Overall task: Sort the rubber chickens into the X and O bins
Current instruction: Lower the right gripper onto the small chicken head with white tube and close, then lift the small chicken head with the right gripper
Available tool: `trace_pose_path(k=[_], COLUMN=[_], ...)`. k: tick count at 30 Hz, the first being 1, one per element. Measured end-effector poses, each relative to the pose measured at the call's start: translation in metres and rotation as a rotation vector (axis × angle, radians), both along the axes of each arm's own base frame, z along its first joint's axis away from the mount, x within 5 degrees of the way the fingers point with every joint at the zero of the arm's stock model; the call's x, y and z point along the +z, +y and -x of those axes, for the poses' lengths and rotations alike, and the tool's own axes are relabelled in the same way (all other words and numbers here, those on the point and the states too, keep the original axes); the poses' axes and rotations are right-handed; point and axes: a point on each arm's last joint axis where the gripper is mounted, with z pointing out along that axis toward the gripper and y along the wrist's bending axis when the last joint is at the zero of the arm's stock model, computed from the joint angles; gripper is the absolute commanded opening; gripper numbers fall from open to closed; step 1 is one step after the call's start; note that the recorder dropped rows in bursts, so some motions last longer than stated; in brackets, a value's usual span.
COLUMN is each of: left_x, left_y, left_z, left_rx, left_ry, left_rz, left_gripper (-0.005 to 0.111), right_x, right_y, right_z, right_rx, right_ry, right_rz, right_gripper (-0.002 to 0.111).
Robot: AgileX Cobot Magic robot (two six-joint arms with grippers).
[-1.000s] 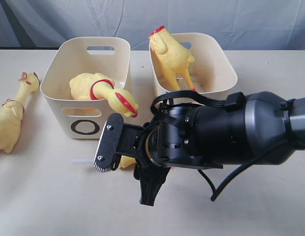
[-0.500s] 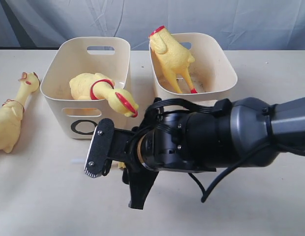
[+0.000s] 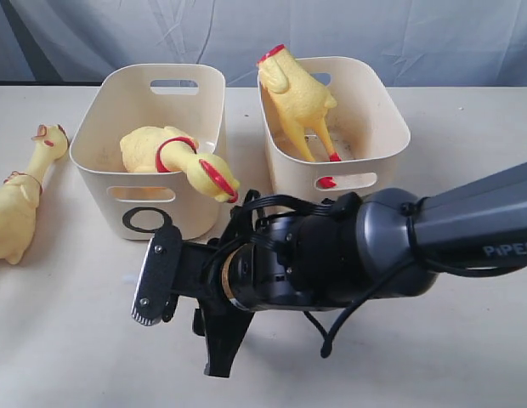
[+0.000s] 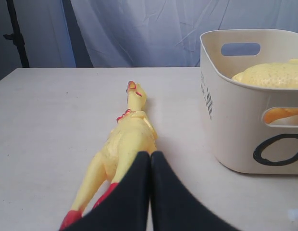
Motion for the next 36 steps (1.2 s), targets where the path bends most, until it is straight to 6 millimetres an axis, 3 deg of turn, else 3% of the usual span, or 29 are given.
trace_pose_path(k=[5,11,15,19,23,26,27,36], left_x=[0.0,0.0,0.0,0.0,0.0,0.0,0.0,0.0], left_y=[0.0,0.0,0.0,0.0,0.0,0.0,0.0,0.0], left_z=[0.0,0.0,0.0,0.0,0.0,0.0,0.0,0.0], left_rx=[0.0,0.0,0.0,0.0,0.0,0.0,0.0,0.0], left_ry=[-0.002,-0.002,-0.002,-0.002,-0.002,-0.002,-0.002,-0.002], left_rz=[0.0,0.0,0.0,0.0,0.0,0.0,0.0,0.0], left_gripper=[0.0,0.0,0.0,0.0,0.0,0.0,0.0,0.0], right_x=[0.002,0.02,0.018,0.01,0.001,0.0,-0.001,-0.003], right_y=[0.01,0.024,0.027,0.023,0.011,0.001,0.0,0.001], right_z=[-0.006,-0.015,-0.018,-0.023,-0.04,-0.052,-0.053,-0.05], right_rx=[-0.001,-0.005,-0.019,-0.042,-0.119,-0.202,-0.213,-0.295], right_ry=[-0.009,-0.046,-0.049,-0.037,-0.009,0.027,0.033,0.123], right_rz=[-0.021,-0.076,-0.054,-0.024,-0.014,-0.028,-0.026,-0.064], right_gripper=[0.053,0.053,0.053,0.053,0.052,0.037,0.031,0.031])
